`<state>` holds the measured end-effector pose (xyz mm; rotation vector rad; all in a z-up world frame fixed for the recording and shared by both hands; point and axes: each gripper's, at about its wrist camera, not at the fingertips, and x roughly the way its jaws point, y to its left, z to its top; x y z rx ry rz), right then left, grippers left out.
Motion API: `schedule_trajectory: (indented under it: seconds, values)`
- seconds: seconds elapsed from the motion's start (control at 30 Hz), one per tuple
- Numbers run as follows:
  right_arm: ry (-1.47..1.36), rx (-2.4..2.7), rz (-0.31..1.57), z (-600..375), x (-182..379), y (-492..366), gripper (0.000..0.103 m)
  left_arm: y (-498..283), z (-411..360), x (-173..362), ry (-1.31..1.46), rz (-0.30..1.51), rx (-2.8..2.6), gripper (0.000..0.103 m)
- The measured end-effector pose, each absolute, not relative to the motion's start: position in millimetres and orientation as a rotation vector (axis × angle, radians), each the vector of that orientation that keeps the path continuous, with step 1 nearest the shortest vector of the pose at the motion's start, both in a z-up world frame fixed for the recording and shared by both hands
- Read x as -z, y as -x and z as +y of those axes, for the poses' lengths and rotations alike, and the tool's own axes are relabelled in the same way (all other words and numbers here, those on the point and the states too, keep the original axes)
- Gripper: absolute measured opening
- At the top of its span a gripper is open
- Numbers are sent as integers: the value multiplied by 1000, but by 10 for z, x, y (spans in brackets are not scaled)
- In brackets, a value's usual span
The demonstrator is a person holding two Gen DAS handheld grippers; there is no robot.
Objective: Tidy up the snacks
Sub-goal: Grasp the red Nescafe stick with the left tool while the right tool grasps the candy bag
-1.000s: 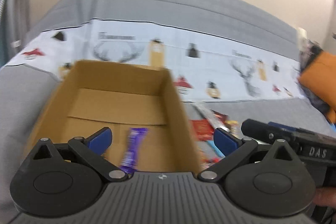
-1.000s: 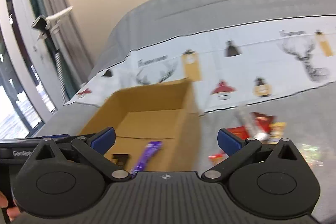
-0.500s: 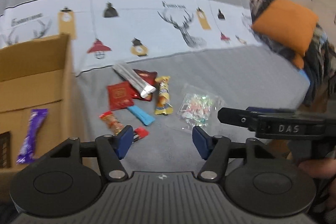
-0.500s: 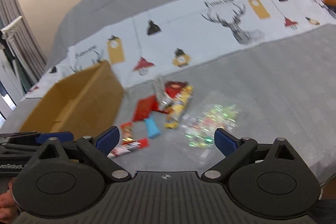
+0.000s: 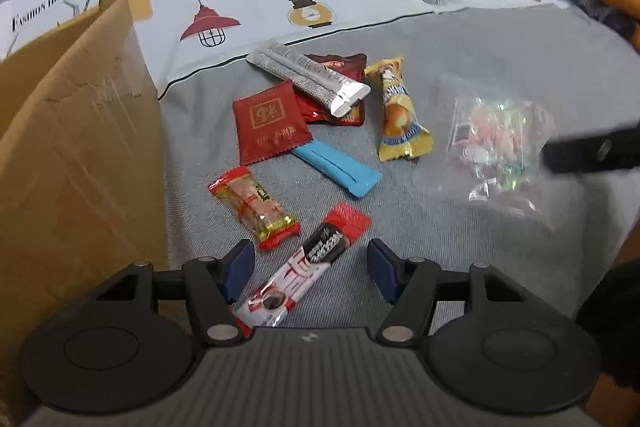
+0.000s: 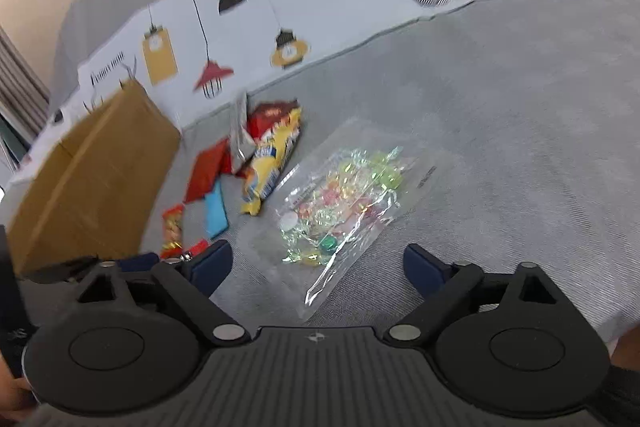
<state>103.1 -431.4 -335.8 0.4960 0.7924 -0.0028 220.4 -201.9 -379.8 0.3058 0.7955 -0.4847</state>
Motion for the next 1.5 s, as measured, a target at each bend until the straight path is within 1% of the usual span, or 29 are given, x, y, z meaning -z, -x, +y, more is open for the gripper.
schedule_trajectory:
  seconds: [0.03,0.07,0.13,0.17,0.2,0.23,0.3,0.4,0.43,0.47,0.6,0.8,0.83,0.87,0.9,0.93,0.97,1.0,1.03,1.07,1.1,1.13,1.17,1.2,1.23,1.37,1.4,1.47,1.5]
  values:
    - [-490,3,812,-4286,3403,-1096,91,-2241,-2009,3794,-287,805,494,58]
    - [-486,6,825,-4263,3434,-1128,90,-2263,-2002,3788,-273,808,511,40]
    - [-463,-11,842,-4187,3482,-1199,82,-2237,-2066,3750,-294,806,533,18]
    - [-436,-6,854,-4141,3498,-1232,78,-2232,-2089,3740,-297,813,542,12]
    - [-409,8,859,-4111,3504,-1254,68,-2223,-2103,3725,-288,823,546,12]
    - [-373,27,860,-4072,3502,-1274,52,-2239,-2096,3718,-269,838,548,12]
    - [-365,40,862,-4079,3505,-1290,31,-2237,-2086,3693,-242,857,550,12]
    - [-454,35,856,-4198,3520,-1244,19,-2243,-2091,3655,-199,874,560,11]
    - [-464,43,857,-4225,3520,-1215,10,-2250,-2093,3635,-183,869,567,7]
    - [-459,53,857,-4243,3507,-1192,8,-2266,-2111,3607,-178,860,573,7]
    - [-414,94,832,-4306,3397,-1045,6,-2340,-2168,3514,-149,848,571,7]
    - [-414,126,807,-4420,3338,-930,4,-2276,-2100,3636,-156,900,555,9]
    - [-413,126,807,-4422,3335,-941,4,-2271,-2076,3642,-153,905,545,22]
    - [-420,123,805,-4428,3338,-954,4,-2273,-2058,3645,-159,908,527,52]
    - [-435,126,804,-4442,3344,-967,5,-2278,-2044,3650,-165,902,509,64]
    - [-459,130,807,-4461,3362,-980,9,-2295,-2028,3669,-163,902,503,69]
    - [-478,131,815,-4475,3394,-999,9,-2319,-2008,3703,-155,905,507,69]
    - [-487,146,825,-4481,3438,-1027,21,-2322,-1989,3713,-151,889,507,68]
    - [-506,159,837,-4492,3497,-1055,32,-2319,-1994,3719,-163,877,502,62]
    - [-525,150,823,-4495,3517,-1060,36,-2307,-2015,3719,-188,861,494,56]
    - [-537,138,806,-4481,3516,-1070,50,-2294,-2023,3714,-195,850,488,50]
    - [-546,113,796,-4455,3515,-1093,70,-2280,-2027,3707,-193,843,491,34]
    - [-548,86,791,-4418,3515,-1115,78,-2257,-2037,3698,-192,839,506,19]
    - [-544,75,791,-4377,3508,-1135,91,-2237,-2048,3694,-194,839,520,19]
    - [-539,69,790,-4337,3497,-1157,94,-2215,-2054,3692,-196,840,532,19]
    - [-539,48,797,-4228,3539,-1262,95,-2158,-2059,3702,-198,839,546,18]
    - [-499,50,800,-4175,3549,-1295,94,-2174,-2060,3703,-192,844,547,18]
    - [-268,110,830,-3965,3564,-1368,65,-2191,-2070,3700,-188,842,543,18]
    - [-198,109,819,-3892,3551,-1361,48,-2192,-2079,3703,-196,837,543,18]
